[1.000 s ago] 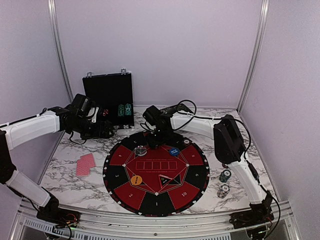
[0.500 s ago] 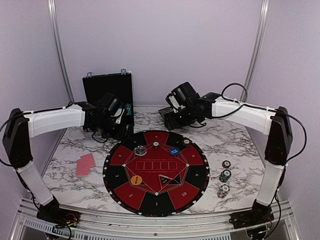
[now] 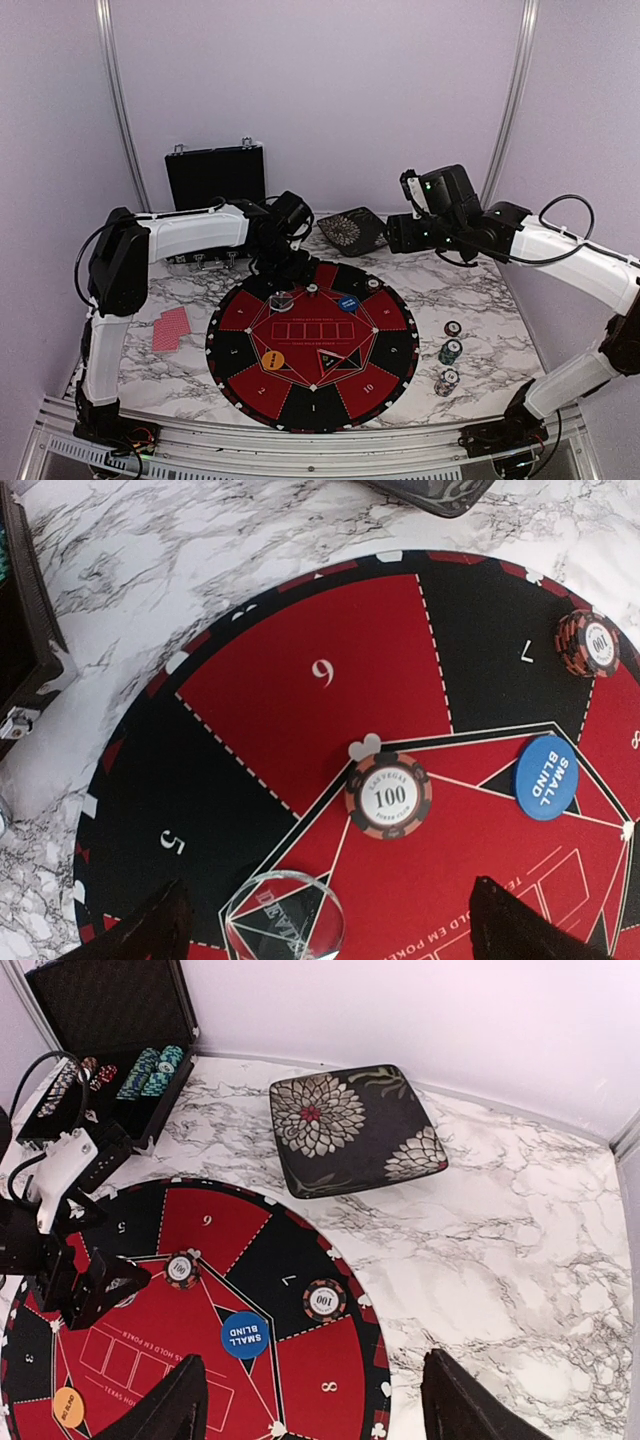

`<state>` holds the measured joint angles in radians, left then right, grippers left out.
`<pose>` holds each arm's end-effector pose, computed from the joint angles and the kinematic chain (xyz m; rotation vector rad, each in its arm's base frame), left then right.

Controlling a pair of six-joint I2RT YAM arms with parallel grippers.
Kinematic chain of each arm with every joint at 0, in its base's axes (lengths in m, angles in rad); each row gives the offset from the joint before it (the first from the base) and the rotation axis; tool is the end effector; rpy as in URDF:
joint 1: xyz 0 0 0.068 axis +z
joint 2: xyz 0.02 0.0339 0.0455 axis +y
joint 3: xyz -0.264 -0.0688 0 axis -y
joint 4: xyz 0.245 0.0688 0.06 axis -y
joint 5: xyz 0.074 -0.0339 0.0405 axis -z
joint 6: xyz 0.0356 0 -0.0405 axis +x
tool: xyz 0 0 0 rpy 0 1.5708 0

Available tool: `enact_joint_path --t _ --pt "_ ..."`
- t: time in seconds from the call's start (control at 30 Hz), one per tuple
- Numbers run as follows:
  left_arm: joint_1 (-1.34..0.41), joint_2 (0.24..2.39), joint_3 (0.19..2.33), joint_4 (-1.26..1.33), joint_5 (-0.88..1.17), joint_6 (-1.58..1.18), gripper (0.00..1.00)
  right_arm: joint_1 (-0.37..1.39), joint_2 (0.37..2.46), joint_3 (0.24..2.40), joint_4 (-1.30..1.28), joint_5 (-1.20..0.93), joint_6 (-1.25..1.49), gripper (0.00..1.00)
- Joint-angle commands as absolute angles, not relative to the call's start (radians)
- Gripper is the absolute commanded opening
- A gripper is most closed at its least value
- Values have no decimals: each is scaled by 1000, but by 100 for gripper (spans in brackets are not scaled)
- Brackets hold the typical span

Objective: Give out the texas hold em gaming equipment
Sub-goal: Move the poker chips pile to the dealer area.

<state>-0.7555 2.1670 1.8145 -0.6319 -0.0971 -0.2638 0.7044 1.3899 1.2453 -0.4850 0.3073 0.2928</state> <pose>0.3514 -0.3262 0.2125 0.5891 2.5026 -0.2696 0.2438 0.1931 0.3337 -0.2760 2.1584 0.2327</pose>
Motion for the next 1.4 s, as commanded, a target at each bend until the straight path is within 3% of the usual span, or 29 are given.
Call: enact_joint_path --t 0.0,0.73,1.37 --pt "-764 2263 1942 -723 -105 -232 97 702 1340 1209 -468 354 321 71" --pt "-791 2506 2154 -775 -75 -191 80 701 1297 1182 -493 367 339 70" --pt "-811 2523 2151 -794 -67 -190 48 701 1304 1180 -499 377 343 70"
